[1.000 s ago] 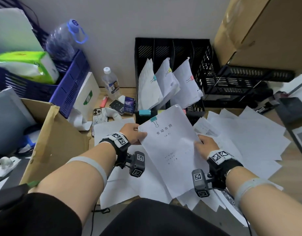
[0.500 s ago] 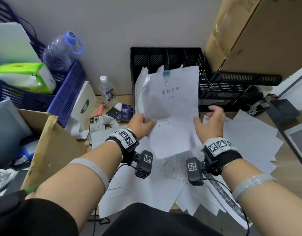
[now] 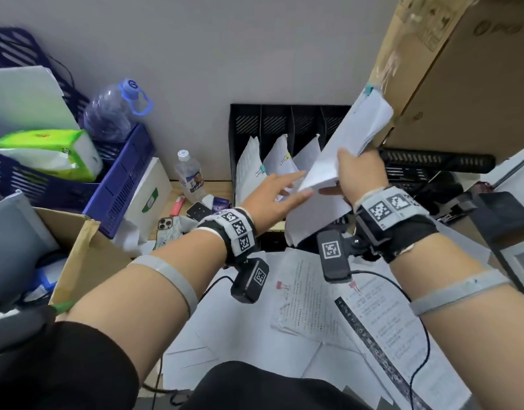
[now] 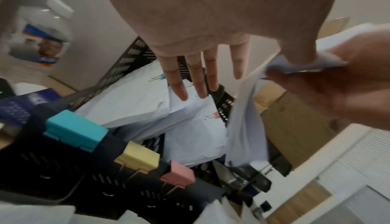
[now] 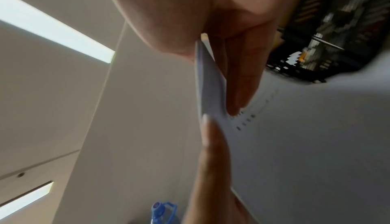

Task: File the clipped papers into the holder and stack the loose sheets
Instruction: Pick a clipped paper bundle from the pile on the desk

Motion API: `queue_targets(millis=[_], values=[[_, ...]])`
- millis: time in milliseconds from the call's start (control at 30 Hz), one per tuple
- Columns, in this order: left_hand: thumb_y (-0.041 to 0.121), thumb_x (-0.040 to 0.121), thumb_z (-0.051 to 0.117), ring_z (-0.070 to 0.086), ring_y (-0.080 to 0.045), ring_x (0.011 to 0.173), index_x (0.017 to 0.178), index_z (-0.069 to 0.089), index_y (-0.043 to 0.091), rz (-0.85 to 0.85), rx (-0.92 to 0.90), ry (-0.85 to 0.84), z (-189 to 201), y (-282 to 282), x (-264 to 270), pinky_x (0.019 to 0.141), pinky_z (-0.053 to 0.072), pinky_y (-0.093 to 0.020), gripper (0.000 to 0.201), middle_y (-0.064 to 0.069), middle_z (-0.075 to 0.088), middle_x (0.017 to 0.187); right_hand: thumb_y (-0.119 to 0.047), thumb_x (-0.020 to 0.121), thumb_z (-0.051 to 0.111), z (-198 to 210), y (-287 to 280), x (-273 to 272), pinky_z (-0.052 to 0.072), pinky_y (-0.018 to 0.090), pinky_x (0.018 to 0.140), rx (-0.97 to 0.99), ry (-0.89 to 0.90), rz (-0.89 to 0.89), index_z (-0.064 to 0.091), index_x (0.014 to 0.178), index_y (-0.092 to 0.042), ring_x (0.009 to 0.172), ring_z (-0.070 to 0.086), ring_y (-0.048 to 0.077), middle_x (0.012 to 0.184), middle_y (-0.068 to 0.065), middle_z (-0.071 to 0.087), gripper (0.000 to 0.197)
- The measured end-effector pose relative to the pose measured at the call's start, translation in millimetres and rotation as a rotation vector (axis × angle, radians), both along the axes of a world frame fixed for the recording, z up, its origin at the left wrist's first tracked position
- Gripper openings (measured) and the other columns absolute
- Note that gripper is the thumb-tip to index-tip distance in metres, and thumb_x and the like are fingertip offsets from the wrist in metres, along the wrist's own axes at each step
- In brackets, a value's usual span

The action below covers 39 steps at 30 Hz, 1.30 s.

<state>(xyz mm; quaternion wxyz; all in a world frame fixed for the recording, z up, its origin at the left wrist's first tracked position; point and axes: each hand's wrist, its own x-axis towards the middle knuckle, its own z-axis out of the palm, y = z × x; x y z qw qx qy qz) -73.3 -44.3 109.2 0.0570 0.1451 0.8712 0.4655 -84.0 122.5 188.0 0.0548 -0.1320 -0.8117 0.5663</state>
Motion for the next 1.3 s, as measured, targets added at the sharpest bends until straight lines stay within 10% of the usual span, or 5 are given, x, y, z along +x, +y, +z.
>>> queue_targets(millis=[133,300,700,1100,1300], values=[[0.069,0.096,0.024,0.045,-0.026,0.106,0.133,0.050,0.038,0.102,-0.228,-0.191,-10.8,-7.0,-18.4,0.107,0.038,-0.045,0.055,-0.006,0.043,0.105,-0.024,0.090,0.046,23.3,7.2,-7.9,0.061,0.048,0.072,-0.032,0.157,0.041,0.053,0.110,-0.028,0.099,0.064,0.029,0.109,-0.001,0.060,0.021],[0.055,0.084,0.054,0.054,-0.040,0.112,0.147,0.028,0.039,0.214,-0.648,-0.275,-37.1,-25.5,-29.9,0.091,0.051,-0.042,0.070,-0.015,0.030,0.138,-0.023,0.097,0.052,45.8,15.3,-13.4,0.040,-0.005,0.054,-0.136,0.232,0.125,0.054,0.112,-0.021,0.067,0.057,-0.016,0.085,-0.024,0.054,0.015],[0.014,0.088,0.059,0.064,-0.033,0.094,0.139,0.031,0.021,0.444,-0.590,-0.224,-45.4,-63.8,-31.6,0.075,0.054,-0.040,0.058,-0.014,0.065,0.113,-0.017,0.096,0.056,22.8,-25.2,-33.9,0.049,0.007,0.073,-0.104,0.116,0.443,0.061,0.084,-0.031,0.075,0.064,-0.014,0.083,-0.022,0.066,0.020],[0.010,0.094,0.043,0.053,-0.033,0.073,0.121,0.044,0.019,0.543,-0.584,-0.108,-22.9,-69.1,-30.3,0.066,0.039,-0.037,0.029,-0.013,0.059,0.086,-0.031,0.095,0.053,-52.5,-90.4,-60.7,0.046,0.031,0.098,-0.009,-0.041,0.280,0.062,0.118,-0.009,0.110,0.061,0.026,0.118,0.008,0.067,0.033],[0.006,0.092,0.043,0.057,-0.032,0.070,0.139,0.041,0.026,0.537,-0.539,-0.122,-20.4,-71.1,-31.1,0.063,0.043,-0.035,0.051,-0.008,0.057,0.077,-0.032,0.097,0.042,-62.8,-87.7,-65.1,0.058,0.037,0.060,0.043,-0.182,0.241,0.042,0.077,-0.016,0.040,0.060,0.022,0.049,0.011,0.063,0.026]])
